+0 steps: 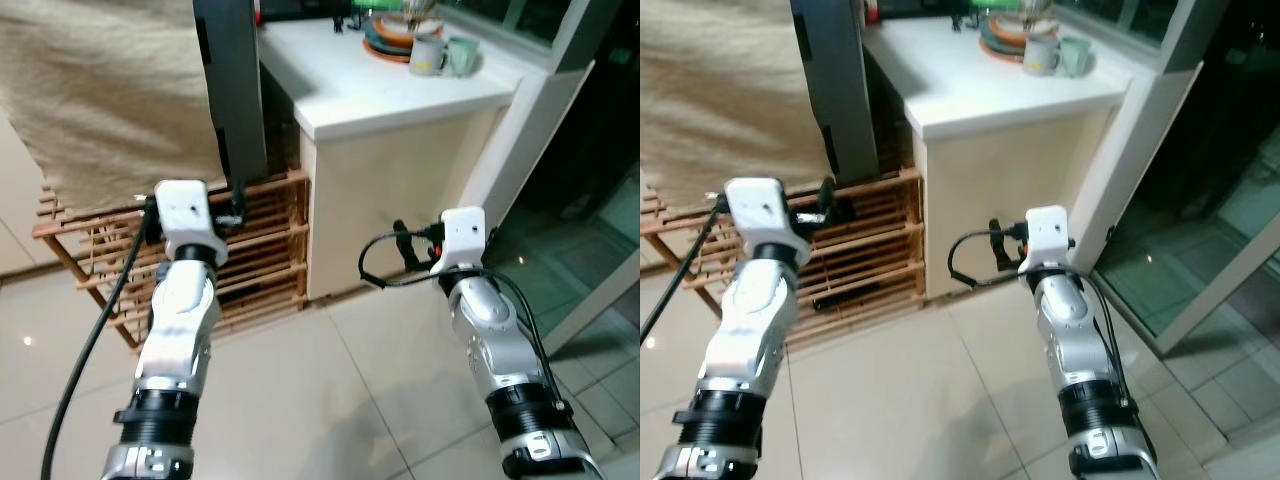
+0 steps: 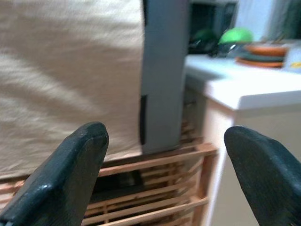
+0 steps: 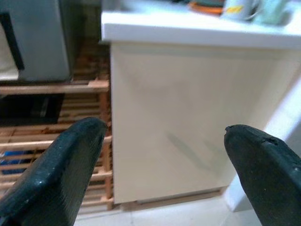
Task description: Restocking fridge
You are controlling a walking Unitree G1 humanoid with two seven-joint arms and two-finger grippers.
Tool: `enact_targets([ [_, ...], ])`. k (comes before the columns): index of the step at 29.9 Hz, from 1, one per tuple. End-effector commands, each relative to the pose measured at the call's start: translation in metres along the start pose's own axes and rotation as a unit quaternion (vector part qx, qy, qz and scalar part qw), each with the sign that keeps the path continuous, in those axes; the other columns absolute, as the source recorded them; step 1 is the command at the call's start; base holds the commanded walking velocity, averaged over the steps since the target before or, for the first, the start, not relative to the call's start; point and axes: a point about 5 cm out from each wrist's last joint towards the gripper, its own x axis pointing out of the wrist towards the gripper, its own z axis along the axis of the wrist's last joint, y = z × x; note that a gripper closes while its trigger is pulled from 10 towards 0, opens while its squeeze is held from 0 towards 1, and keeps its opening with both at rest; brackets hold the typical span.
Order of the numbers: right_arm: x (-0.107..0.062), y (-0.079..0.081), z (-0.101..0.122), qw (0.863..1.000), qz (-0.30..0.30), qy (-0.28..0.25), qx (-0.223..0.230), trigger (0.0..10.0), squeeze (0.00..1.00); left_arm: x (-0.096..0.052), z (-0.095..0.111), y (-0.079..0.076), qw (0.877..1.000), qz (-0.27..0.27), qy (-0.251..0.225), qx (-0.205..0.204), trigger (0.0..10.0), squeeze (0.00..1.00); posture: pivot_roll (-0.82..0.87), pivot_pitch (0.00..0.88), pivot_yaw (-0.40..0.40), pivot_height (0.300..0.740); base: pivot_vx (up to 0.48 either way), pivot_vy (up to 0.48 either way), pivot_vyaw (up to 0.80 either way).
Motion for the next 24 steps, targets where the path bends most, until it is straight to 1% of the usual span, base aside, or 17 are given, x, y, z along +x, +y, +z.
enact_targets([
  [1,0.000,0.003,-0.002,1.000,0.003,-0.002,-0.001,10.0,0.00,-0.001,-0.005,0.001,1.000,0.006,0.013,0.008,10.0,0.00,-0.07,0.000,-0.008,0.740,0.472,0.000,0.00],
  [6,-0.006,0.001,-0.009,1.000,-0.013,0.002,0.007,10.0,0.00,0.003,-0.004,-0.005,1.000,-0.006,0.024,0.010,10.0,0.00,-0.09,0.000,0.007,0.740,0.460,0.000,0.00],
  [7,-0.006,0.001,-0.009,1.000,-0.013,0.002,0.007,10.0,0.00,0.003,-0.004,-0.005,1.000,-0.006,0.024,0.010,10.0,0.00,-0.09,0.000,0.007,0.740,0.458,0.000,0.00],
  [10,-0.010,0.001,-0.016,1.000,-0.015,0.007,0.013,10.0,0.00,0.010,-0.006,-0.003,0.999,-0.008,0.035,0.015,10.0,0.00,-0.09,0.000,0.012,0.740,0.458,0.000,0.00],
  [15,-0.009,0.002,-0.017,1.000,-0.013,0.007,0.015,10.0,0.00,0.011,-0.005,-0.003,0.999,-0.011,0.035,0.016,10.0,0.00,-0.08,0.000,0.005,0.740,0.449,0.000,0.00],
  [18,-0.006,0.002,-0.017,1.000,-0.008,0.015,0.015,10.0,0.00,0.010,-0.008,-0.003,0.999,-0.010,0.046,-0.009,10.0,0.00,-0.07,0.000,-0.001,0.740,0.109,0.437,0.00],
  [19,-0.006,0.002,-0.017,1.000,-0.008,0.015,0.015,10.0,0.00,0.010,-0.008,-0.003,0.999,-0.010,0.046,-0.009,10.0,0.00,-0.07,0.000,-0.001,0.740,0.000,0.480,0.00],
  [21,-0.005,0.002,-0.016,1.000,-0.006,0.015,0.017,10.0,0.00,0.008,-0.010,-0.004,0.998,-0.012,0.049,-0.024,10.0,0.00,-0.07,0.000,-0.005,0.740,0.000,0.480,-0.79],
  [24,-0.005,0.001,-0.015,1.000,-0.006,0.011,0.014,10.0,0.00,0.007,-0.012,-0.005,0.998,-0.011,0.054,-0.029,10.0,0.00,-0.08,0.000,-0.008,0.740,0.000,0.476,-0.73],
])
